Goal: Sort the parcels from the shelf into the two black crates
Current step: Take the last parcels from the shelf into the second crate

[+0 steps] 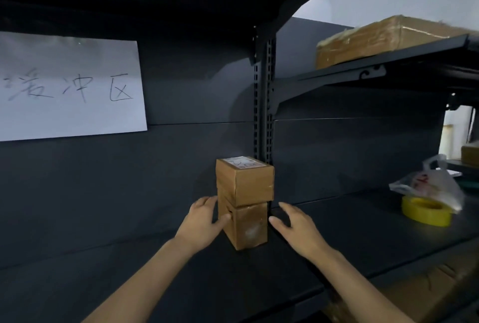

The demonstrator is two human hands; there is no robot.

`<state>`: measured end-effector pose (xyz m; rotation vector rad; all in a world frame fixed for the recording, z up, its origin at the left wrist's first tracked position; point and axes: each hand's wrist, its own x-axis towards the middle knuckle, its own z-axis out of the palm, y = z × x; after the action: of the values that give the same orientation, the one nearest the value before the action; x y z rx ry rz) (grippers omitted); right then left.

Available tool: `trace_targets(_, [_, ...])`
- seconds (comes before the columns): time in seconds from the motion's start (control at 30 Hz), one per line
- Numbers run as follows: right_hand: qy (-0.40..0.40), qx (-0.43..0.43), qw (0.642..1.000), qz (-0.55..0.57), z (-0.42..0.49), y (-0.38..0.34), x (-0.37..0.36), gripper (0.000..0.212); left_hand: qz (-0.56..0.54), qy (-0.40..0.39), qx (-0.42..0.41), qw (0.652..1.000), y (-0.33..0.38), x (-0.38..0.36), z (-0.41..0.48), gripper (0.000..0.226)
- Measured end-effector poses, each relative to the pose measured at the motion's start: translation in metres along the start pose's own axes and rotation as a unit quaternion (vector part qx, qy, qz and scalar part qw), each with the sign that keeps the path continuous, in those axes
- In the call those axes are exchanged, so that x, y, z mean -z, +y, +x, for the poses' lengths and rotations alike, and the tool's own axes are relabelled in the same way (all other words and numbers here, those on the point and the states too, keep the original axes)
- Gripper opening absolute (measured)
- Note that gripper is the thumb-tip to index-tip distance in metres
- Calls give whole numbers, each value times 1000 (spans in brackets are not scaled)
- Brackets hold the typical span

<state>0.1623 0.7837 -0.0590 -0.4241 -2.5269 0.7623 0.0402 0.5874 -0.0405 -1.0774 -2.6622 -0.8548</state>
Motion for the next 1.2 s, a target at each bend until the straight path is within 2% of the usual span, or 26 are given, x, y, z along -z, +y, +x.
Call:
trace_targets(0.17, [34,-26,991,123,47,-9,12,61,-53,22,9,998,3,6,34,61])
trace_targets(0.27, [36,-37,984,169,75,-14,19,57,-131,36,40,990,11,10,51,57])
trace_targets(0.37, [9,-29,979,200,96,-16,22,50,-235,17,103,966,21,10,66,65])
trace_targets(0.5, [-45,-52,958,280,107,-16,16,50,-331,-18,168,929,32,1,78,72])
trace_targets(0.63, [-10,-45,943,331,103,-17,9,33,-402,9,180,898,38,-7,77,58])
trace_targets(0.73, [-2,14,920,391,96,-21,6,25,-443,61,133,885,36,-7,68,40])
trace_targets(0.8, [-23,65,915,397,91,-26,3,31,-441,83,95,888,30,-1,58,27])
trace_targets(0.83, [-37,87,913,396,89,-29,1,36,-434,89,77,893,28,3,52,28])
trace_targets(0.97, [-79,131,911,383,84,-41,-14,52,-398,116,48,909,14,17,33,52])
trace_targets(1.2, [-97,171,932,305,66,-77,-61,66,-295,140,47,944,-39,35,-13,63])
